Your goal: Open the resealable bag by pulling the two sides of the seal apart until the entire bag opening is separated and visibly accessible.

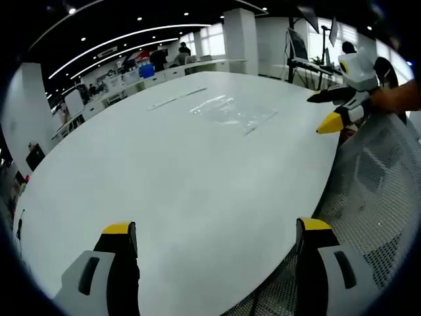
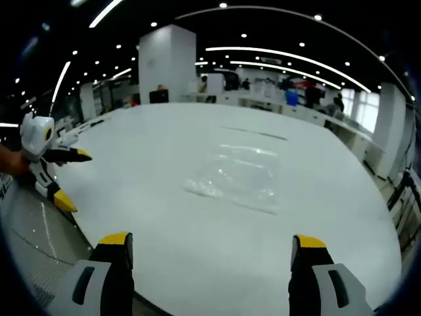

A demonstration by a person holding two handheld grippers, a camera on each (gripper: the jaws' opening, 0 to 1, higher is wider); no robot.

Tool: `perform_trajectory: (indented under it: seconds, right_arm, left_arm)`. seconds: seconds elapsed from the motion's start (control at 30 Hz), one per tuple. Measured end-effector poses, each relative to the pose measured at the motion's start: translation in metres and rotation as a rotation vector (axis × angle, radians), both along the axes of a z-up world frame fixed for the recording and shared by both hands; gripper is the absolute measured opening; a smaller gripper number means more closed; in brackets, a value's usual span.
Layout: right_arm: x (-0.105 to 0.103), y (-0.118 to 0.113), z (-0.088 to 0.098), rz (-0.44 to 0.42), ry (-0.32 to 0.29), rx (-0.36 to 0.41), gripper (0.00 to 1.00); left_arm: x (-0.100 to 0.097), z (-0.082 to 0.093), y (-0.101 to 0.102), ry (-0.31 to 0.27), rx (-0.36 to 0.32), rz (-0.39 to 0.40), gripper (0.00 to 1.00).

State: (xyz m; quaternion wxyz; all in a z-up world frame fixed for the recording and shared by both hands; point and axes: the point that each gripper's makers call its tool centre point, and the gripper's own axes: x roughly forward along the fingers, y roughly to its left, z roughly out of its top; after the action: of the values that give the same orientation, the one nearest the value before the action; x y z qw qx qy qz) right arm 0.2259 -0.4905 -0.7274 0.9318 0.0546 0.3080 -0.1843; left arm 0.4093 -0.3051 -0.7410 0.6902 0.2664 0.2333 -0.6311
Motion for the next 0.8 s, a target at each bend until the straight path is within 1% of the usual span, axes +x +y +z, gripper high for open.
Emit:
perform_trajectory:
  seconds: [0.23,0.4,0.6,0.7,0.73,0.8]
  right_arm:
    - [-0.0004,0.0007,0.0004,0.001,0.002,-0.002,1.0]
    - [-0.0019,-0.002,0.0005,-0.013,0.001,-0.002,1.0]
    - [0.0004,0.0021,-0.0017,0.007,0.006,0.012,1.0]
    - [-0.0012,0.0033,-0.0033,0.007,0.014,0.014,1.0]
    - [-0.0011,0.0036,-0.0031,0.007,0.011,0.022,0.99]
    - [0.0002,0.0028,-0.0017,0.007,0.0,0.028,0.99]
  left_arm:
    - [0.002,0.0013,0.0007,-0.014,-0.002,0.005,0.99]
    - [0.0001,0.004,-0.0006,-0.004,-0.014,0.001,0.99]
    - [0.0013,0.0012,0.0002,0.0,-0.001,0.007,0.99]
    - [0.0047,-0.0035,0.0037,-0.016,0.024,0.018,0.99]
    - [0.0053,-0.0052,0.0045,-0.021,0.036,0.019,0.99]
    - [0.0046,-0.0047,0.0038,-0.028,0.036,0.013,0.99]
